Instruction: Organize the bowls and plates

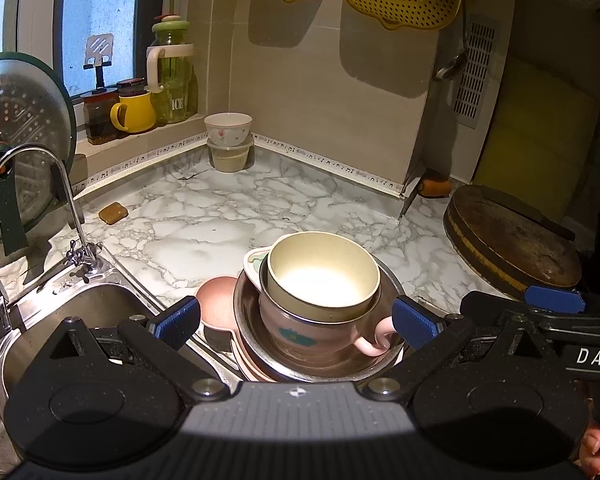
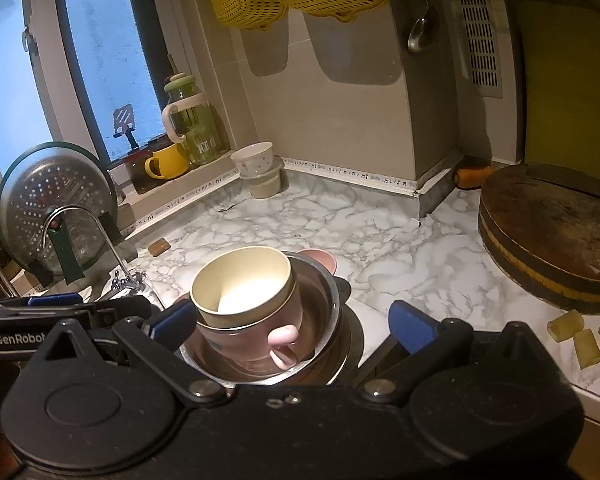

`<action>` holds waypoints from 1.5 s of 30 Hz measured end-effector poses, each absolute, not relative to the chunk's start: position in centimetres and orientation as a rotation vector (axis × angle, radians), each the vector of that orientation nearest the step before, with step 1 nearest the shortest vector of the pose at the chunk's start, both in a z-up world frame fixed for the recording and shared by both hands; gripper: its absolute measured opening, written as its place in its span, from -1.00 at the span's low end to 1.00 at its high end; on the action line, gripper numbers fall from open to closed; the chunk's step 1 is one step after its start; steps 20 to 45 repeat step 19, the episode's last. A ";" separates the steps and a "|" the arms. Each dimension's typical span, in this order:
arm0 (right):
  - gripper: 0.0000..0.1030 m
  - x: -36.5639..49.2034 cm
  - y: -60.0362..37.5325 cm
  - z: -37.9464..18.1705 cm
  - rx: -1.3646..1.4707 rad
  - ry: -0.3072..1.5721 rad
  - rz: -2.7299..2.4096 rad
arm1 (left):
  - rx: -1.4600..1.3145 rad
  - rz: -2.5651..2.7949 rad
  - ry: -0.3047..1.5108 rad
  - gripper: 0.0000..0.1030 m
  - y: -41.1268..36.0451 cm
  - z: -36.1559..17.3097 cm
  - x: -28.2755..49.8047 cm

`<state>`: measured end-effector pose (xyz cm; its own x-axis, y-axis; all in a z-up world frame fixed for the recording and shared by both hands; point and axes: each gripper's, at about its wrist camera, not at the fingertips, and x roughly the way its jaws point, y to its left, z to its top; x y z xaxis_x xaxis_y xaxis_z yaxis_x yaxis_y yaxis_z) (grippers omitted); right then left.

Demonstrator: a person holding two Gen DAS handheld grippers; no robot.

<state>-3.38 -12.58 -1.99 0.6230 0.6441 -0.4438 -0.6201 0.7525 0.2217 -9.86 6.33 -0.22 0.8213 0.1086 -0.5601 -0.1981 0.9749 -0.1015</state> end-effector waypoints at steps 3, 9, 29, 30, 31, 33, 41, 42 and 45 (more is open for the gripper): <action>1.00 -3.3 -12.6 -1.9 0.050 0.527 0.729 | -0.153 0.165 0.579 0.99 6.3 -0.1 -9.9; 1.00 -3.4 -12.7 -1.8 0.048 0.524 0.729 | -0.154 0.158 0.582 0.99 6.1 -0.1 -9.8; 0.99 -3.4 -12.8 -1.7 0.047 0.528 0.733 | -0.166 0.156 0.611 0.99 6.4 -0.5 -9.6; 0.99 -3.4 -12.8 -1.7 0.047 0.528 0.733 | -0.166 0.156 0.611 0.99 6.4 -0.5 -9.6; 0.99 -3.4 -12.8 -1.7 0.047 0.528 0.733 | -0.166 0.156 0.611 0.99 6.4 -0.5 -9.6; 0.99 -3.4 -12.8 -1.7 0.047 0.528 0.733 | -0.166 0.156 0.611 0.99 6.4 -0.5 -9.6; 0.99 -3.4 -12.8 -1.7 0.047 0.528 0.733 | -0.166 0.156 0.611 0.99 6.4 -0.5 -9.6; 0.99 -3.4 -12.8 -1.7 0.047 0.528 0.733 | -0.166 0.156 0.611 0.99 6.4 -0.5 -9.6; 0.99 -3.4 -12.8 -1.7 0.047 0.528 0.733 | -0.166 0.156 0.611 0.99 6.4 -0.5 -9.6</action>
